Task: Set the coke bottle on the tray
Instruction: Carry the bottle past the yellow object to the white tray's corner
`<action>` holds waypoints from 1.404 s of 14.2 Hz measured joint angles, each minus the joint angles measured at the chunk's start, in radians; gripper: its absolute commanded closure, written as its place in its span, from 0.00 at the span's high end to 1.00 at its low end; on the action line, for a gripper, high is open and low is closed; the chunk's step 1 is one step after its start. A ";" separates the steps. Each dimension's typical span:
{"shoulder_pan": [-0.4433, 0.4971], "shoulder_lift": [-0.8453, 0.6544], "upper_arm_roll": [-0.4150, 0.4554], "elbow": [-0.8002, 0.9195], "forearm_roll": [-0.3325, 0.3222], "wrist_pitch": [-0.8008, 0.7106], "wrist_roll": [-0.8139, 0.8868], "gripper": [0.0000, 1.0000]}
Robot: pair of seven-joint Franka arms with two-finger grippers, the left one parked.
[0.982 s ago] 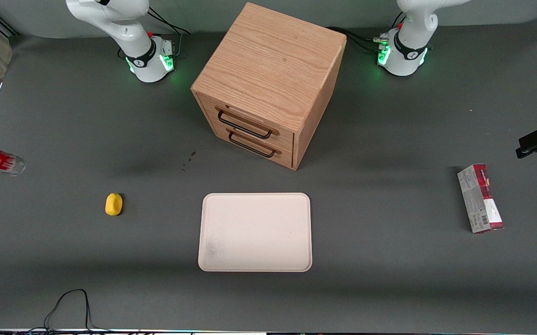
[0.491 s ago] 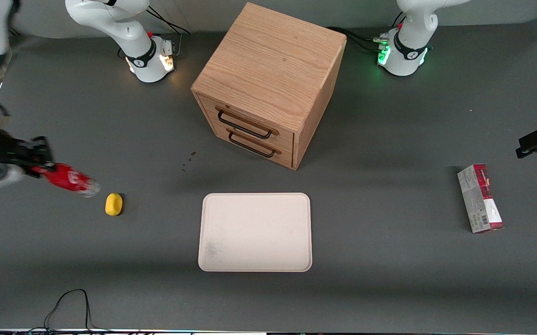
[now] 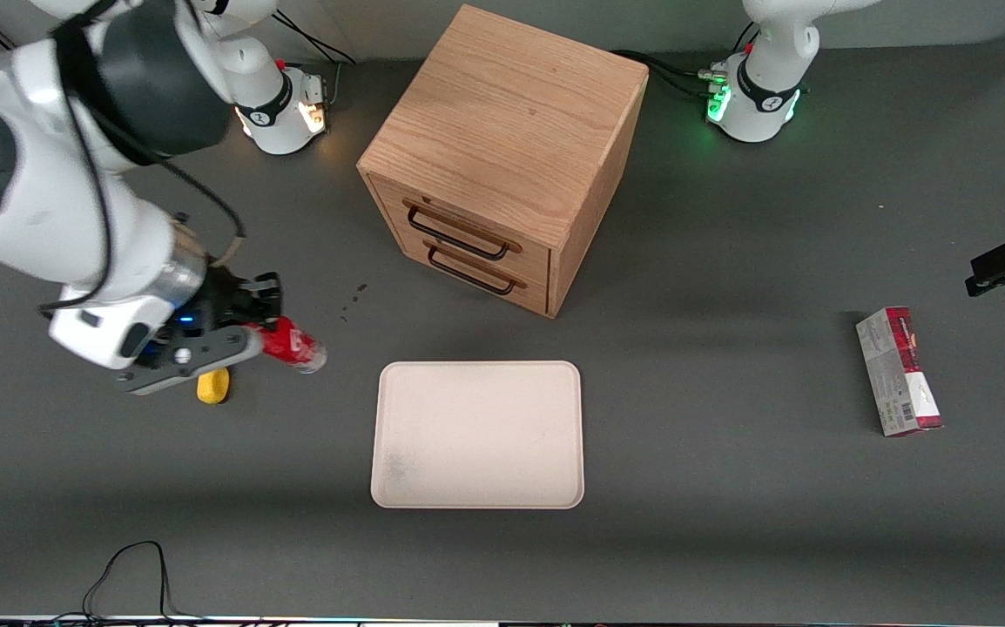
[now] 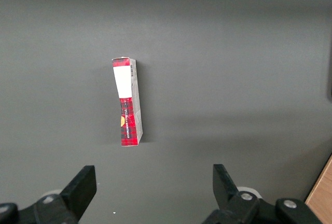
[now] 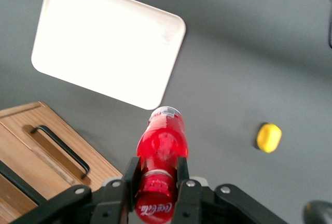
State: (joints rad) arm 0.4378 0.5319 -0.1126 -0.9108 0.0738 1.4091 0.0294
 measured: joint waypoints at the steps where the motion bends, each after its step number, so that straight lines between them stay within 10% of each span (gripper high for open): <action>1: 0.019 0.014 0.000 0.009 -0.001 0.009 0.010 0.00; 20: 0.016 0.409 -0.002 0.048 -0.003 0.452 0.015 0.00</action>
State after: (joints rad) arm 0.4538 0.9408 -0.1149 -0.8631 0.0709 1.8606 0.0441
